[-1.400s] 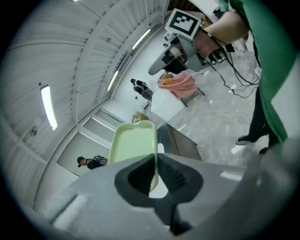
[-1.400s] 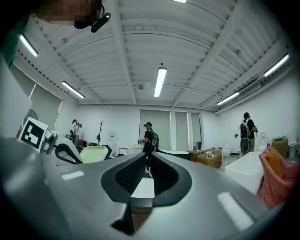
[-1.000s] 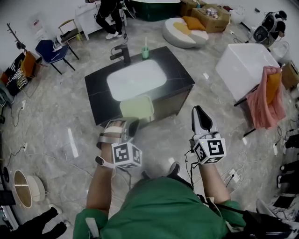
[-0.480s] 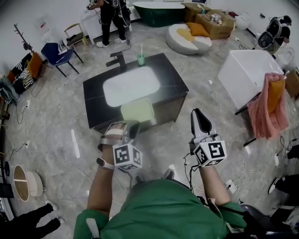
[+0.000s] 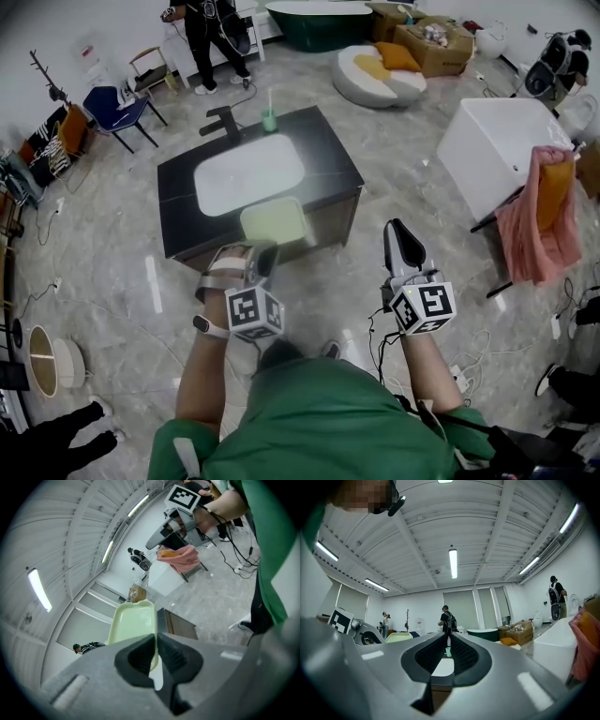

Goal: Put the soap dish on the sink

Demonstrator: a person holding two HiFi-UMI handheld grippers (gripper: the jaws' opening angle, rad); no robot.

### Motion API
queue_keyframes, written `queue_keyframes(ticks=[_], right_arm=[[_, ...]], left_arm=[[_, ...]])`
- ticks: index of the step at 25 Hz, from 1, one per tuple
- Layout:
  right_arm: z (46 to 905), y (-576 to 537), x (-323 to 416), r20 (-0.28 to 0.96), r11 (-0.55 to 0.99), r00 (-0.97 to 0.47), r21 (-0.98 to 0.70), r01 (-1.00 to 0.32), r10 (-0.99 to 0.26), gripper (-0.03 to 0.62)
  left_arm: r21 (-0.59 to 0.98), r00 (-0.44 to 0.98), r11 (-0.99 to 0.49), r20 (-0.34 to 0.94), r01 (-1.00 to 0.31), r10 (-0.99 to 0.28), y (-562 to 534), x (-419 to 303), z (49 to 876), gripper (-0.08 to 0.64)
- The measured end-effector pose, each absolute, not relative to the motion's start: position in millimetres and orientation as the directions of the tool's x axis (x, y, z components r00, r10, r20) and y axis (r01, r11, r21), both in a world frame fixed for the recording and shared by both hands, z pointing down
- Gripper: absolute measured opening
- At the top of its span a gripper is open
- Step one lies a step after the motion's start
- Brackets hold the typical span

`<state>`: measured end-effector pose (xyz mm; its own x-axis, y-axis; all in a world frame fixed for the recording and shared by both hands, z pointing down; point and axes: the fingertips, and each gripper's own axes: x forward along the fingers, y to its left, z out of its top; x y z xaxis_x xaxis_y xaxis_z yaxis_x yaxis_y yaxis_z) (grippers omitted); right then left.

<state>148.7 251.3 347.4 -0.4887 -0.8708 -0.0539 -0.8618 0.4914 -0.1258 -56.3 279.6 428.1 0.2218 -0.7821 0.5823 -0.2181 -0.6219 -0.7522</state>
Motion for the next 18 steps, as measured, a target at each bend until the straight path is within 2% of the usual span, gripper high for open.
queue_keyframes(ticks=[9,18], right_arm=[[362.4,209.8,173.5,-0.028,0.459,-0.46,-0.145,-0.876,-0.887,0.034],[369.3,124.2,175.6,0.013,0.406,-0.41,-0.119,-0.906,-0.912,0.034]], left_arm=[[-0.736,0.242,-0.645,0.6,-0.208,-0.763,230.5,-36.4,441.6,0.018],[-0.719,0.301,-0.665,0.6,-0.203,-0.741,131.0,-35.1,454.4,0.018]])
